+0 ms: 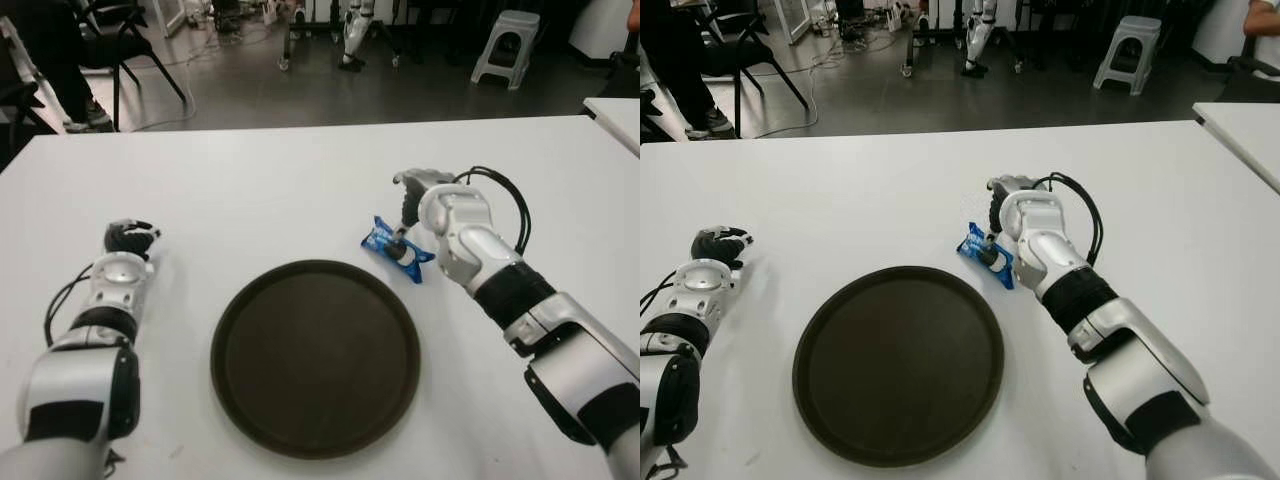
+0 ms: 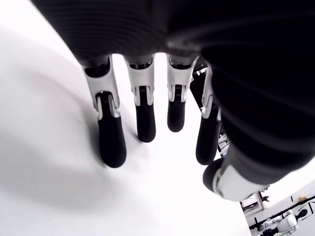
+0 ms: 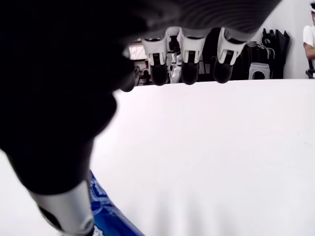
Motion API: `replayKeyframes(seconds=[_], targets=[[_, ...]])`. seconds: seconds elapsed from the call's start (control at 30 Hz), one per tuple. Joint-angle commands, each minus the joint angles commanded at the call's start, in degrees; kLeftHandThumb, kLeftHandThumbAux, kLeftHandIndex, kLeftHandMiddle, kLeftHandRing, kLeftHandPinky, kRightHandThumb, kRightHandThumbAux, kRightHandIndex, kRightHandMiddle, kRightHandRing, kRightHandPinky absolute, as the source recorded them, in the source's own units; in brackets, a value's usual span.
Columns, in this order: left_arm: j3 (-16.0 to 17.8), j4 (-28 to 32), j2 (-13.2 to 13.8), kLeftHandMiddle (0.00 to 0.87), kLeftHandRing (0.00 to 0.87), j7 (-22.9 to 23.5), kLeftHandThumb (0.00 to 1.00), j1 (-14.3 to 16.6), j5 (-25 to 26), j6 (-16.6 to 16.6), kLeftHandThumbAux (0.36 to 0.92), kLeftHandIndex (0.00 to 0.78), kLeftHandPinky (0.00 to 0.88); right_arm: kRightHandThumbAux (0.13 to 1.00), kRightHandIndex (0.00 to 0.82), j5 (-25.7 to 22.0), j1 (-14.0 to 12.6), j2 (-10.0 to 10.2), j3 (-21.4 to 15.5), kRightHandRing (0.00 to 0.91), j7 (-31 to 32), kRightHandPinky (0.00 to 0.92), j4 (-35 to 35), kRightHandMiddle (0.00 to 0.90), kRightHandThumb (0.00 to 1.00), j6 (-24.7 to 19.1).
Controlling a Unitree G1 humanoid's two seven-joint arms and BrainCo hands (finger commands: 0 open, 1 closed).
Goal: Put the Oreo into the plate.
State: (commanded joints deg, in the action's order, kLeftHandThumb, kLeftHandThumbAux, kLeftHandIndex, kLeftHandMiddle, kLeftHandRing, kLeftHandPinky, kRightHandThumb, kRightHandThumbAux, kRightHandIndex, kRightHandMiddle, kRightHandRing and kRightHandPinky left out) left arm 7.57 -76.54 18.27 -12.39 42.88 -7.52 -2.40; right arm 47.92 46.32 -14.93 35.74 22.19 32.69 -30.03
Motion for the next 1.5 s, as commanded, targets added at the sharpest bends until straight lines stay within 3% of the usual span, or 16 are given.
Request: replayKeyframes(seconds=[0.57, 1.0, 1.5], targets=[[0.1, 0.1, -0.1, 0.18, 0.192, 0.0, 0.678, 0.0, 0.1, -0.2, 0.721, 0.4, 0.171, 0.761, 0.075, -0.9, -1.3, -0.4, -0.2, 0.12, 3.6, 0.045, -1.4, 0.121, 0.0, 0.1], [-0.7, -0.1, 0.1, 0.17, 0.189, -0.1, 0.673, 0.1, -0.7, 0.3, 0.724, 0.398, 0.17, 0.766, 0.077, -0.8, -2.2, -1.0, -0.1, 0.114, 4.9, 0.02, -2.6, 0.122, 0.0, 1.2], [-0.7, 0.0, 0.2, 0.176, 0.186, 0.0, 0.674, 0.2, -0.5, 0.6, 0.725, 0.398, 0.165, 0.777, 0.076, -4.9, -3.6, 0.3, -3.8, 0.074, 7.0, 0.0, -4.2, 0.109, 0.0, 0.1]])
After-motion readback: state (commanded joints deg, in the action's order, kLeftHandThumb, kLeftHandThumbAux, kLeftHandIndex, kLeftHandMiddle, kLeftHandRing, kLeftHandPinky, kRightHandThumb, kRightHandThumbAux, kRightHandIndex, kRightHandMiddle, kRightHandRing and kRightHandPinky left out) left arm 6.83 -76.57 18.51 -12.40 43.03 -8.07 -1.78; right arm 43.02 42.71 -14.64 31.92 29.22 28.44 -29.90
